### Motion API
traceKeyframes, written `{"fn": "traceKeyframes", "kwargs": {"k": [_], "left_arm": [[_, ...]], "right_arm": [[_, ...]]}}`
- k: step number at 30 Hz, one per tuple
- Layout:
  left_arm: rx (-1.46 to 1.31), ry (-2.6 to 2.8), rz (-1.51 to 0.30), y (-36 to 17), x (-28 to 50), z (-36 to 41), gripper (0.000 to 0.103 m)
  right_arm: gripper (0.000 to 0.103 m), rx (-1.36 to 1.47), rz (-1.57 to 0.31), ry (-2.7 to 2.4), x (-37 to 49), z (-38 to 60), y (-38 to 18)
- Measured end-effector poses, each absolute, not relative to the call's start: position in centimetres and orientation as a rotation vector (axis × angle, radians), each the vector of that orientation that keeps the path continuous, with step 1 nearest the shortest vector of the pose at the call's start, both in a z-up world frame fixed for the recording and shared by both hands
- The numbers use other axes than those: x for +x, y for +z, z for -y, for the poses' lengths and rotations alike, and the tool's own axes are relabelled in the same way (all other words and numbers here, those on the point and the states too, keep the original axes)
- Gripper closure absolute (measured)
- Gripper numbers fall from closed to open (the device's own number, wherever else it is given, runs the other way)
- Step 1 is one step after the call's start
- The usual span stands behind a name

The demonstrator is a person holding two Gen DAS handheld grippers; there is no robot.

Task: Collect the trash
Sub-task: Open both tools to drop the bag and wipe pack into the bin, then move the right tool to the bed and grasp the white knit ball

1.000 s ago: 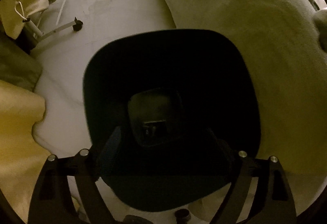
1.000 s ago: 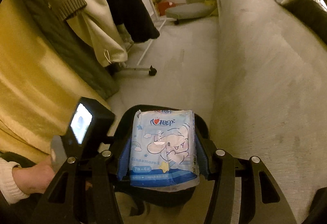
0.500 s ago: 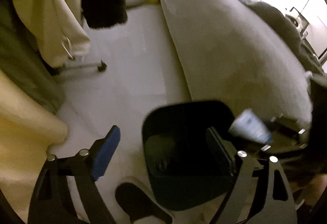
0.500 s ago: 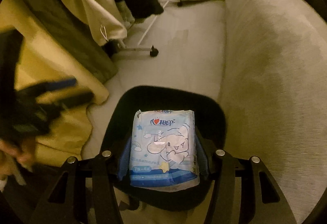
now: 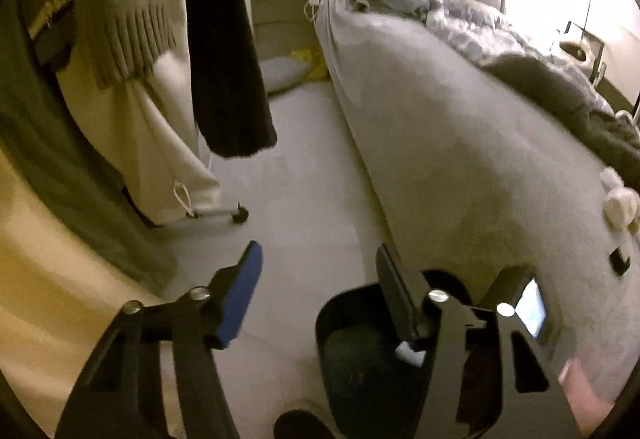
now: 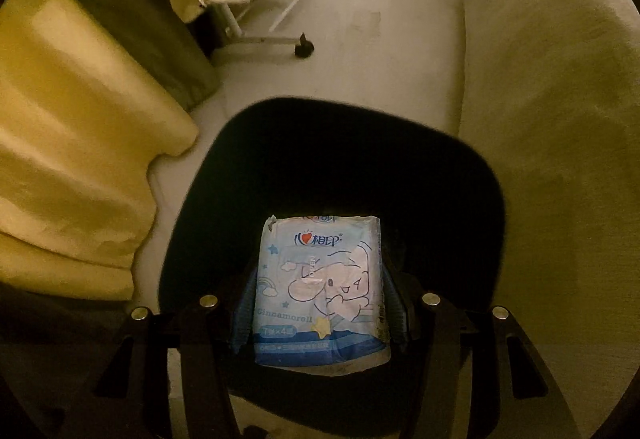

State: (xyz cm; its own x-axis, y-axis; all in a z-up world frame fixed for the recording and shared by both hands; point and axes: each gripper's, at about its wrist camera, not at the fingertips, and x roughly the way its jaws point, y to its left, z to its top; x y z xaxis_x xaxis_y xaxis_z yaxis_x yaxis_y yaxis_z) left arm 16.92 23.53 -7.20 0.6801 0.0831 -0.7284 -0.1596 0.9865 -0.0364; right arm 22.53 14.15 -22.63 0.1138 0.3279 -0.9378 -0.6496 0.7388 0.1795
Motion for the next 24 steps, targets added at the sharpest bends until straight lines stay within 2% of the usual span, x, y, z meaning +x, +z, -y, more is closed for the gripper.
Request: {"fn": "traceKeyframes", "kwargs": {"k": [6, 8, 9, 11, 14, 18, 24], "left_arm": [[-0.195, 0.084, -0.812, -5.1, 17.8, -23.9, 0.039], [-0.198, 0.047, -0.791, -4.4, 17.9, -23.6, 0.034], [-0.208, 0.033, -0.780, -4.2, 17.8, -23.6, 0.030], [-0.235, 0.017, -0.760, -3.5, 18.0, -23.5, 0.028], [-0.277, 0.006, -0.726, -2.8, 18.1, -23.5, 0.026], [-0.325, 0.000, -0.682, -1.5, 18.3, -23.3, 0.017], [-0.281, -0.030, -0.660, -0.5, 19.0, -20.7, 0.016]], "right_arm": [[0.046, -0.356, -1.284, 0.741, 21.8, -15.2, -24.1], [0.030, -0.349, -1.294, 0.744, 21.7, -15.2, -24.3], [0.027, -0.346, -1.292, 0.742, 21.7, -15.2, -24.2], [0.022, -0.334, -1.284, 0.745, 21.7, -15.3, -23.9], [0.020, -0.340, -1.260, 0.758, 21.6, -15.3, -23.0], [0.020, -0.323, -1.198, 0.786, 21.9, -14.6, -19.9], [0.020, -0.294, -1.061, 0.797, 22.2, -10.7, -14.2]]}}
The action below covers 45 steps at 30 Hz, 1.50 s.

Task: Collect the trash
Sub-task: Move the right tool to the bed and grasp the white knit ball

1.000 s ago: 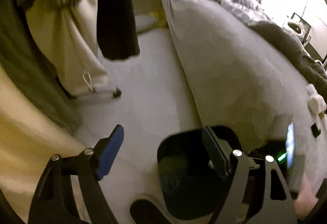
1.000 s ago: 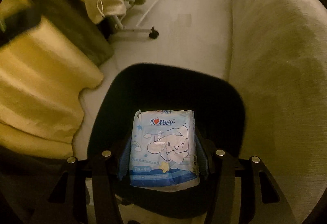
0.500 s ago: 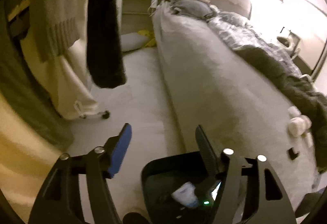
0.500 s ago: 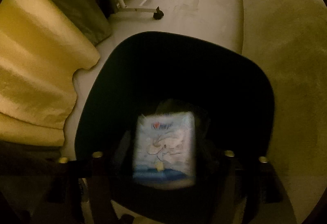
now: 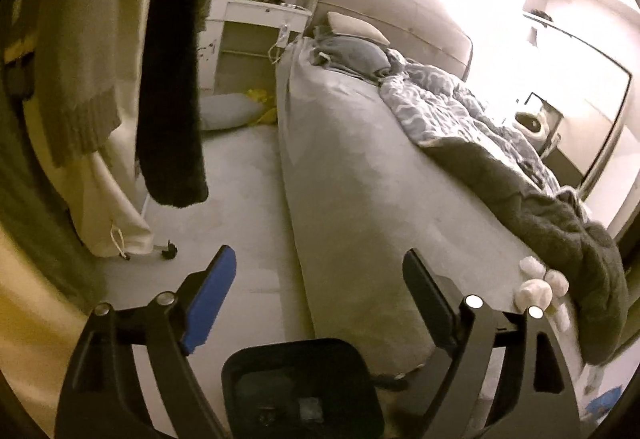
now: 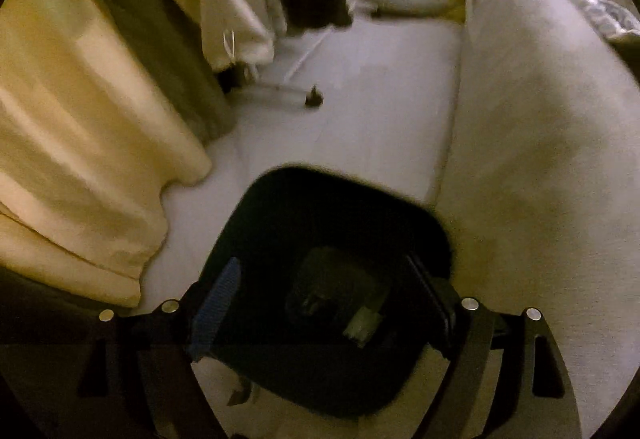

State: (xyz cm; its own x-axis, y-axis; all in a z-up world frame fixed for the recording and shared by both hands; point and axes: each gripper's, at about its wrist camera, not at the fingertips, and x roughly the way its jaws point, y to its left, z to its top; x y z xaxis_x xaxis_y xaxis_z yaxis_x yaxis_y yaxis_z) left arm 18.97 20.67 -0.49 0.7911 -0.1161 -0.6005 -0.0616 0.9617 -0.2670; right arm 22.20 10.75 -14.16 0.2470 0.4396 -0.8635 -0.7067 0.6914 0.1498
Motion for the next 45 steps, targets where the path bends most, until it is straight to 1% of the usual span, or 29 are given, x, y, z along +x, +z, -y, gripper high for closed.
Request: {"fn": "traceKeyframes", "kwargs": {"k": [3, 12, 15, 25, 32, 41, 42, 44, 45], "left_arm": [[-0.231, -0.048, -0.652, -0.1, 18.9, -18.8, 0.012], [-0.209, -0.110, -0.648, 0.0, 19.9, -15.2, 0.009], [-0.209, -0.141, -0.653, -0.2, 20.5, -13.3, 0.009], [-0.087, -0.230, -0.616, -0.6, 20.3, -6.0, 0.007], [-0.005, -0.299, -0.667, -2.7, 20.4, -1.7, 0.006], [0.059, -0.413, -0.737, -5.5, 20.7, 2.9, 0.006], [0.069, -0.428, -0.743, -5.7, 20.7, 3.4, 0.006], [0.091, -0.463, -0.750, -6.2, 20.4, 4.6, 0.006], [0.100, -0.476, -0.754, -6.4, 20.4, 5.1, 0.006]], "right_arm": [[0.020, -0.299, -0.971, 0.771, 22.5, -7.5, -10.9], [0.020, -0.256, -0.835, 0.597, 26.4, 0.4, -4.6], [0.019, -0.260, -0.807, 0.539, 27.2, 3.1, -3.5], [0.016, -0.221, -0.794, 0.429, 27.9, 10.1, -3.8], [0.014, -0.302, -0.795, 0.367, 27.6, 12.6, -5.0], [0.014, -0.276, -0.851, 0.330, 28.2, 15.6, -6.4], [0.015, -0.267, -0.859, 0.334, 28.3, 15.8, -6.5], [0.028, -0.271, -0.872, 0.336, 28.4, 15.9, -6.7], [0.030, -0.286, -0.878, 0.328, 28.4, 16.0, -6.9]]}}
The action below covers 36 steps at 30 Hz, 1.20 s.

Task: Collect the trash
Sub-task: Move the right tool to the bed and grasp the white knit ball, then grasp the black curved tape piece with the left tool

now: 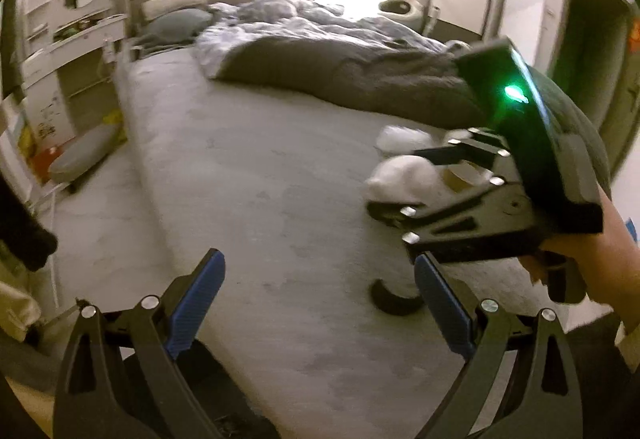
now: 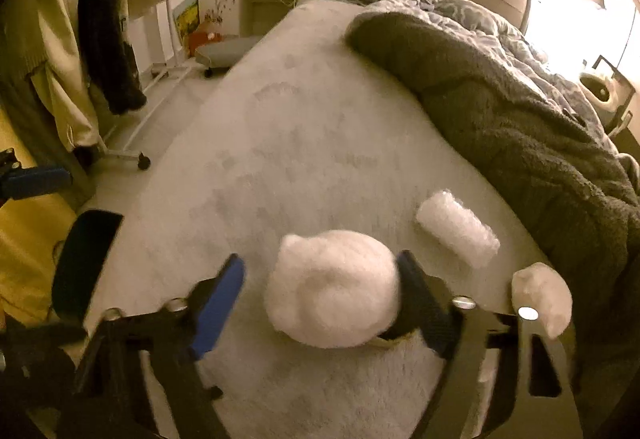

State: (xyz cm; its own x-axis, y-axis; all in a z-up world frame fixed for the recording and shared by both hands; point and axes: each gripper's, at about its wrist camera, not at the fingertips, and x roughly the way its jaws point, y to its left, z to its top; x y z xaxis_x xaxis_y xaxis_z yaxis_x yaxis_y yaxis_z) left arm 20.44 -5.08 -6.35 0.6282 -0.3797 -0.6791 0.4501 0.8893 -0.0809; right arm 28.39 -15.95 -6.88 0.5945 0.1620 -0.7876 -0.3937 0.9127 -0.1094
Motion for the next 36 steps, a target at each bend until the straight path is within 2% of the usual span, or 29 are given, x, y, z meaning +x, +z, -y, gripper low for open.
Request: {"fn": "traceKeyframes", "kwargs": {"k": [5, 8, 18, 22, 32, 36], "left_arm": [[0.156, -0.549, -0.789, -7.8, 20.3, 7.7, 0.006], [0.177, -0.563, -0.803, -8.5, 20.5, 9.0, 0.007], [0.191, -0.547, -0.847, -10.1, 21.4, 11.3, 0.008], [0.220, -0.522, -0.873, -11.1, 21.6, 12.3, 0.015], [0.213, -0.489, -0.895, -12.2, 22.1, 12.7, 0.022], [0.188, -0.470, -0.901, -12.2, 22.7, 12.1, 0.032]], "right_arm": [[0.046, -0.287, -0.903, 0.311, 28.4, 17.0, -7.6], [0.050, -0.247, -0.900, 0.320, 28.4, 17.9, -7.3], [0.050, -0.047, -0.869, 0.386, 28.5, 21.4, -5.6], [0.050, 0.011, -0.840, 0.406, 28.3, 22.3, -5.0], [0.050, 0.128, -0.785, 0.432, 28.1, 24.0, -3.1], [0.050, 0.155, -0.777, 0.440, 28.2, 24.0, -2.8]]}}
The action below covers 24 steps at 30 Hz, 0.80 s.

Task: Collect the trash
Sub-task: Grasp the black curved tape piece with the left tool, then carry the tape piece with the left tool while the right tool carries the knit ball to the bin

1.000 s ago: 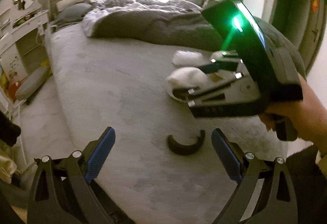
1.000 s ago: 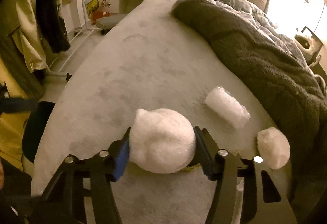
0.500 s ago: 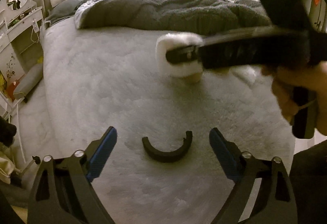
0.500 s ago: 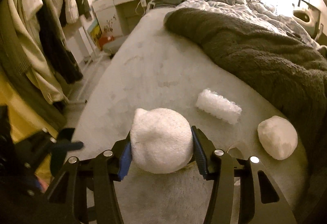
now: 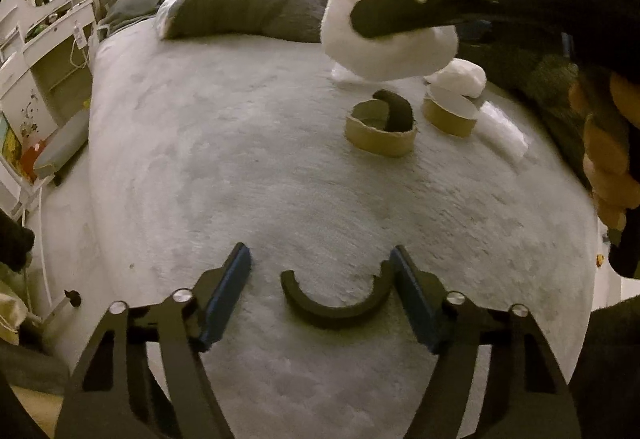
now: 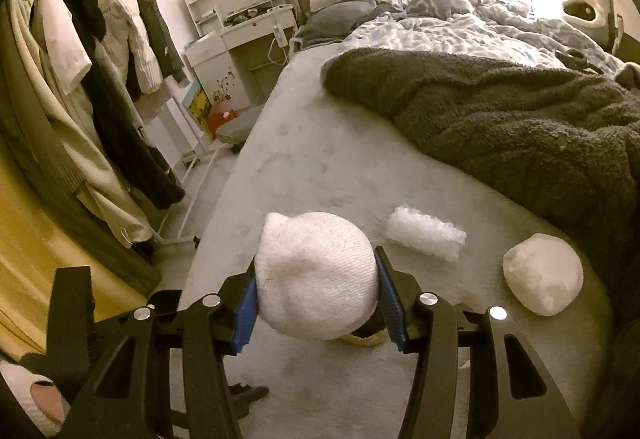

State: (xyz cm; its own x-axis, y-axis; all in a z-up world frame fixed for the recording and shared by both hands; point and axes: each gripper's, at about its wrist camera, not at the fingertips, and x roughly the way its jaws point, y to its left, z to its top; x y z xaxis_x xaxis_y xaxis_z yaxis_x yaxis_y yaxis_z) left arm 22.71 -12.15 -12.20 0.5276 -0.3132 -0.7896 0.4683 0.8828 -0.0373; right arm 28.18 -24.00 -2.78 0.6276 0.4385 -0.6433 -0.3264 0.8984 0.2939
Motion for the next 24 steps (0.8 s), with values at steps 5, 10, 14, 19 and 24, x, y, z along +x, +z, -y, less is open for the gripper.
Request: {"fn": "traceKeyframes", "kwargs": {"k": [5, 10, 14, 19, 24], "left_arm": [[0.172, -0.458, -0.894, -11.9, 22.5, 12.0, 0.052], [0.174, -0.444, -0.880, -11.6, 22.7, 11.3, 0.054], [0.129, -0.410, -0.857, -10.7, 23.1, 9.7, 0.054], [0.092, -0.359, -0.843, -10.0, 23.4, 7.2, 0.054], [0.064, -0.301, -0.863, -10.3, 23.7, 4.2, 0.054]], "right_arm": [[0.050, 0.179, -0.772, 0.448, 28.2, 24.0, -2.6], [0.050, 0.201, -0.770, 0.462, 28.3, 23.3, -2.5], [0.050, 0.205, -0.765, 0.480, 28.3, 22.4, -2.2], [0.050, 0.197, -0.778, 0.507, 28.5, 20.5, -2.4], [0.050, 0.181, -0.787, 0.533, 28.9, 17.9, -2.4]]}}
